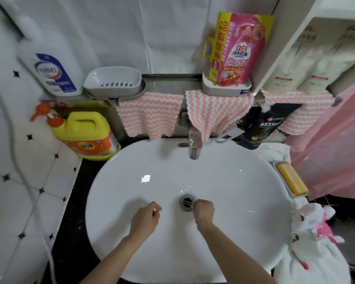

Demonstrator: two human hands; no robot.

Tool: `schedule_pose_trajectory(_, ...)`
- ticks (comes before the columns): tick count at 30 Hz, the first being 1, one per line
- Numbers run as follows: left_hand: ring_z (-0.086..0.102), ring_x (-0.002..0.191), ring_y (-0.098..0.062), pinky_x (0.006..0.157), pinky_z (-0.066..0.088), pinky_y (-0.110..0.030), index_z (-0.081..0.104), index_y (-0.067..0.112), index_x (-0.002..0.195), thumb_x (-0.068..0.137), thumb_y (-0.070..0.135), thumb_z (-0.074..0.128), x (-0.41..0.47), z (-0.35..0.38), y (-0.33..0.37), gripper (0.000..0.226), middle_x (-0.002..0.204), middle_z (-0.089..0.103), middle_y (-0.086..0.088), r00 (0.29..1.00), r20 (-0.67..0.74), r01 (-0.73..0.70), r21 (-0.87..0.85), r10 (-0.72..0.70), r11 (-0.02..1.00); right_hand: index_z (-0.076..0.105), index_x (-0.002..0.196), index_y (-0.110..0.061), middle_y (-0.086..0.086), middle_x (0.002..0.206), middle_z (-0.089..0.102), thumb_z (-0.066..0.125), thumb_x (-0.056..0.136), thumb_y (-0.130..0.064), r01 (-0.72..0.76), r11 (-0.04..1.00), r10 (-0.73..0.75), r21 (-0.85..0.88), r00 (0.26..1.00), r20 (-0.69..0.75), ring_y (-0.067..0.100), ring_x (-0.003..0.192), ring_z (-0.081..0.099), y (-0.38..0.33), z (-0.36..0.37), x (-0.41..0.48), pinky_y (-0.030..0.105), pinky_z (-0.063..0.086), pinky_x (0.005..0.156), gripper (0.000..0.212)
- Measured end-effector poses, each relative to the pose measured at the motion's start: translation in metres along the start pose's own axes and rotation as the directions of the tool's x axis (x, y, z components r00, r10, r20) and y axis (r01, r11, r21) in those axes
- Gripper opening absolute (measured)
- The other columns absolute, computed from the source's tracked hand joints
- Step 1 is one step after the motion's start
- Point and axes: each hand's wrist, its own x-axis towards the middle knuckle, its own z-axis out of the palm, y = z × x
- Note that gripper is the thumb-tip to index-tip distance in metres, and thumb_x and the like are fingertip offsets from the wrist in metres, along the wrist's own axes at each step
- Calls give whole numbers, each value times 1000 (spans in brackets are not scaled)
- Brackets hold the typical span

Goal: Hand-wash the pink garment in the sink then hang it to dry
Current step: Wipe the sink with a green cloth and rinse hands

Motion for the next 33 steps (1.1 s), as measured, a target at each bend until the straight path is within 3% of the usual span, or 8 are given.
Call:
schedule_pose_trajectory(8,55,64,-9,58,39,-21,59,26,97,95,16,42,-9,-2,1,20,67,57,9,1000,1,9,-8,-9,1000,45,59,-16,-3,59,43,46,90,3,21,998,-19,-56,999,36,0,32,45,0,9,-6,10,32,32,37)
schedule_pose_trajectory(13,52,63,-5,61,40,-21,53,31,93,96,16,41,-11,-4,7,19,63,55,11,999,37,-37,64,35,997,39,55,-11,1,55,38,43,87,7,-8,1000,8,-7,1000,26,10,43,32,-12,-2,-13,14,23,31,37)
schedule_pose_trajectory(18,50,51,-1,55,36,-13,50,32,92,96,16,41,-15,-7,13,19,63,54,10,994,71,-82,68,78,994,43,96,-9,16,80,67,53,90,4,177,811,-335,558,922,194,23,57,57,-73,-43,-45,28,48,53,17)
schedule_pose_trajectory(22,51,48,1,56,40,-15,52,31,91,96,17,42,-16,-6,9,17,60,55,7,994,58,-100,41,98,994,44,91,-18,-1,97,56,64,83,-2,648,608,-718,458,695,-31,6,73,56,-129,-53,-67,24,44,64,27)
schedule_pose_trajectory(25,50,51,-4,63,44,-20,52,29,91,95,18,43,-18,-5,9,15,60,54,9,992,55,-119,45,117,992,63,88,-15,-1,118,51,73,76,-10,949,308,-945,-74,295,-143,15,107,46,-148,-45,-57,24,36,88,16)
schedule_pose_trajectory(27,51,60,-6,69,47,-23,51,32,89,95,17,43,-17,-9,17,18,65,52,16,989,21,-147,74,146,986,70,89,-16,6,111,56,79,69,-21,870,65,-998,-489,46,-50,24,100,45,-152,-41,-45,32,35,82,22)
schedule_pose_trajectory(29,51,77,-7,73,43,-21,50,36,92,92,15,41,-13,-24,37,23,78,50,21,916,-213,-314,146,339,938,72,96,-14,6,97,60,84,65,-17,826,7,-998,-564,44,52,27,88,49,-142,-37,-42,37,42,74,33)
schedule_pose_trajectory(33,47,99,-16,83,36,-25,64,17,109,80,8,37,17,-92,130,40,105,59,2,459,-549,-636,347,699,689,63,122,-9,12,119,62,49,95,-27,842,42,-990,-538,107,91,32,111,56,-118,-33,-55,39,53,87,35)
